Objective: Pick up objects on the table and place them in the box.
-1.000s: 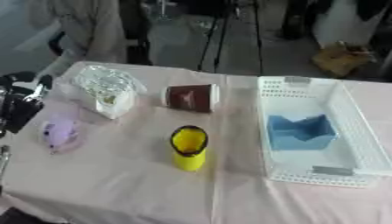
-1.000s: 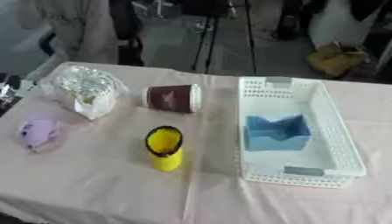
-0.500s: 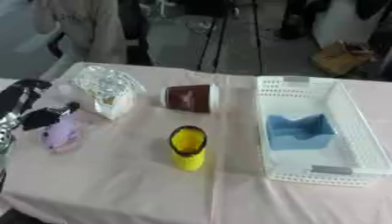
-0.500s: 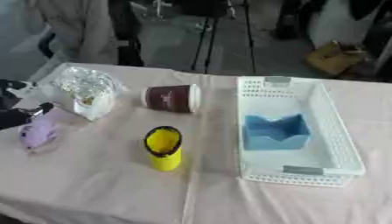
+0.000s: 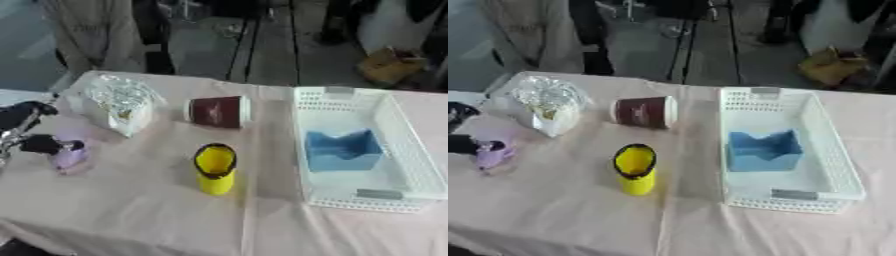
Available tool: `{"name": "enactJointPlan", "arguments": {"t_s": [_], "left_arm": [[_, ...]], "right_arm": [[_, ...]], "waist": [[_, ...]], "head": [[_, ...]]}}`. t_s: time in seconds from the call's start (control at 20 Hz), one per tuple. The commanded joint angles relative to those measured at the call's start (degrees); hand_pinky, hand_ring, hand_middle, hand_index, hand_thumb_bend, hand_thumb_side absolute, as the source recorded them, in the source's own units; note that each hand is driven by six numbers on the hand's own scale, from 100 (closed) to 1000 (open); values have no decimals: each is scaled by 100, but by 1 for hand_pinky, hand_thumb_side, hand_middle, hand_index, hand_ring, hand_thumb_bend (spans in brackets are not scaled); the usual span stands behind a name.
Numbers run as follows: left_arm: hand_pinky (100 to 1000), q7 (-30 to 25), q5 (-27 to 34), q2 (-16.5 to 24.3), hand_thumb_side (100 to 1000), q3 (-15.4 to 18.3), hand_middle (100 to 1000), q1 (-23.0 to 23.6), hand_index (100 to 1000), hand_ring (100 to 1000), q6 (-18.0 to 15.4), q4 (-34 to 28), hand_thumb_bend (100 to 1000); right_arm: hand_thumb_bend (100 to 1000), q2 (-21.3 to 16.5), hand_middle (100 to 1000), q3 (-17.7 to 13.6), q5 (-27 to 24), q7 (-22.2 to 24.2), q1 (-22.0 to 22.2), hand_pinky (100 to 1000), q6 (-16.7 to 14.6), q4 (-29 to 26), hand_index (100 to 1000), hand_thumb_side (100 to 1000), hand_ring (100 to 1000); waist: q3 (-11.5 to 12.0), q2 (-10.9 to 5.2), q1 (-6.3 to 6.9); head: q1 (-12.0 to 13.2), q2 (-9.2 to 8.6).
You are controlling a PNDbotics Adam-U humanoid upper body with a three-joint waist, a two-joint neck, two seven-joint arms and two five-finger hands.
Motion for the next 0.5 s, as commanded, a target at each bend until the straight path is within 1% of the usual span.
{"name": "enactJointPlan", "arguments": {"t_s": [0.05,0.1,0.15,0.2,0.25,0.3,0.35,0.4,0.5], "left_arm": [[657,-207,-219,289,556,133,774,-23,845,731,22,-10,958],[657,-227,-241,284,556,142,774,-21,845,731,26,-19,958],[618,-237,-261,276,605,159,749,-9,825,699,35,-14,931],[589,-202,-308,260,600,238,739,8,814,681,84,59,895],[589,-140,-346,242,600,351,739,-1,814,681,153,147,895],[575,-59,-358,220,591,486,738,-29,809,677,237,179,865],[575,30,-354,195,591,579,738,-44,809,677,328,178,865],[562,125,-333,174,585,641,736,-68,805,672,424,167,843],[558,323,-261,150,579,683,732,-110,805,671,623,179,834]], "right_arm": [[100,-123,798,-20,-19,15,-72,587,-6,-47,884,462,646],[100,-123,798,-20,-19,15,-72,587,-6,-47,884,462,646],[100,-124,798,-22,-18,14,-70,587,-6,-46,885,462,646],[100,-132,798,-32,-15,9,-55,587,-3,-43,885,462,646],[100,-135,798,-35,-14,6,-49,587,-4,-43,885,462,646],[100,-133,798,-34,-15,6,-47,587,-5,-43,885,462,646],[100,-129,798,-33,-17,7,-49,587,-7,-44,885,462,646],[100,-126,798,-31,-18,9,-48,587,-8,-43,885,463,646],[100,-123,798,-27,-20,14,-47,587,-11,-40,885,462,646]], "waist": [[4,-69,8],[5,-69,8],[13,-68,7],[38,-76,-1],[42,-78,-5],[40,-80,-10],[35,-79,-13],[33,-79,-17],[27,-77,-24]], "head": [[22,43],[22,43],[18,40],[0,40],[1,38],[8,36],[17,32],[21,34],[29,32]]}}
